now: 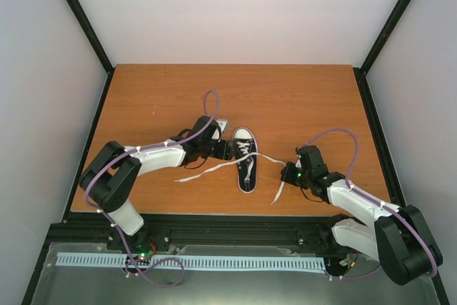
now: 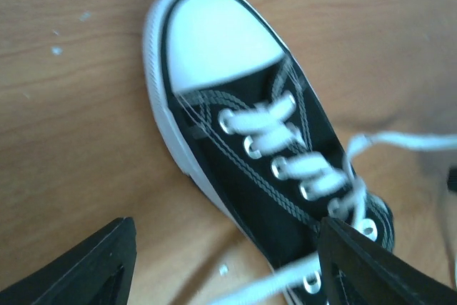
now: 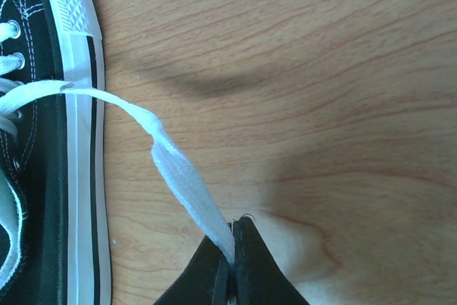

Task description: Tie the shoes

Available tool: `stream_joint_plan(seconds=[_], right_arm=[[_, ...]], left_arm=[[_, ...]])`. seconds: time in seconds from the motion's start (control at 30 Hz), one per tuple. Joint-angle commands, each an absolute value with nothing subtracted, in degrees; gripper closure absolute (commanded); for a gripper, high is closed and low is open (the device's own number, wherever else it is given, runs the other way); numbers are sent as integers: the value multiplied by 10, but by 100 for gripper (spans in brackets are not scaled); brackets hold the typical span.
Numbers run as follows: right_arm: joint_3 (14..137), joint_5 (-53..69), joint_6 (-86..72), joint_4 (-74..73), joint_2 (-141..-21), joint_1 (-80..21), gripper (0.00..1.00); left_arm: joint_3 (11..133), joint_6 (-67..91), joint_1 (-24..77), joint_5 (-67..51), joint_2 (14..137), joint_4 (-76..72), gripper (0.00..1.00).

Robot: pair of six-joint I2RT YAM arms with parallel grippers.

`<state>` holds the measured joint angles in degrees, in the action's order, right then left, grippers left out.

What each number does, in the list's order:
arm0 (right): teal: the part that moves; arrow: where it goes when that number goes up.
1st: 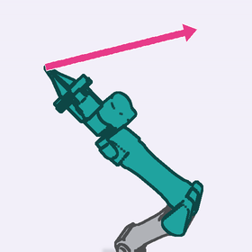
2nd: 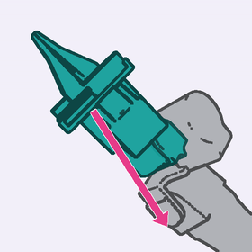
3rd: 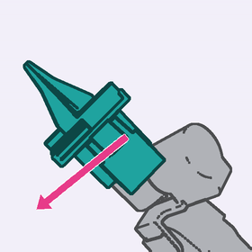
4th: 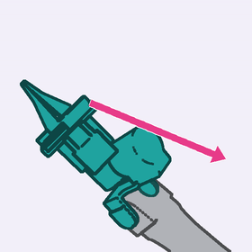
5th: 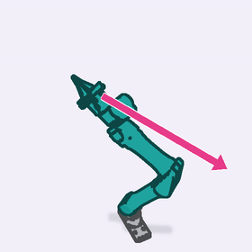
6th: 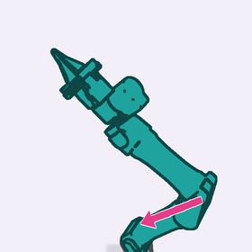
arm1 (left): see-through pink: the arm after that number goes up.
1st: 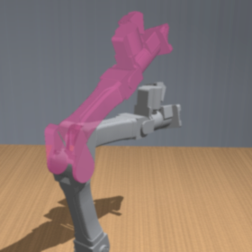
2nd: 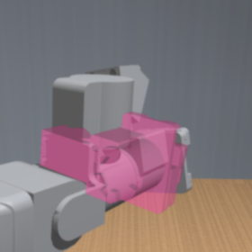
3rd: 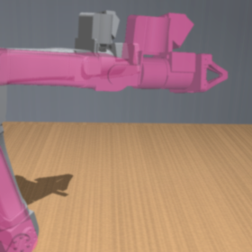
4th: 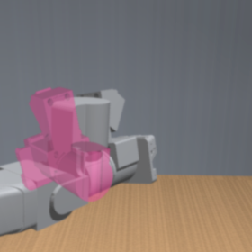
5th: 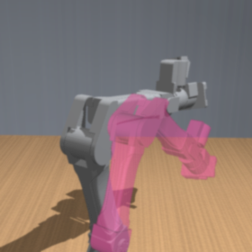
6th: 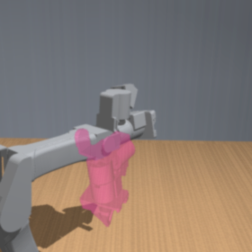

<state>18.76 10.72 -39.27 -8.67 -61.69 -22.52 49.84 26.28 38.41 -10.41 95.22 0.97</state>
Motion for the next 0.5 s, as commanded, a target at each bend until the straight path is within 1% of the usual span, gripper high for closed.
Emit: stream_joint_plan(seconds=[0.0, 0.1, 0.17, 0.27, 0.4, 0.47], right_arm=[[194, 101, -378, -75, -621, -221, 97], [194, 103, -377, -73, -625, -221, 97], [194, 107, -378, -69, -628, -221, 97], [195, 114, -379, -60, -632, -221, 97], [196, 115, -380, -58, -633, -221, 97], [197, 115, -379, -59, -631, -221, 97]], left_arm=[[452, 155, 385, -170, 909, -14, 29], [430, 124, 385, -210, 895, -26, 31], [428, 101, 386, -223, 898, -36, 35], [425, 68, 390, -225, 913, -65, 41], [441, 25, 400, -234, 944, -74, 46], [450, 7, 411, -230, 955, -68, 46]])
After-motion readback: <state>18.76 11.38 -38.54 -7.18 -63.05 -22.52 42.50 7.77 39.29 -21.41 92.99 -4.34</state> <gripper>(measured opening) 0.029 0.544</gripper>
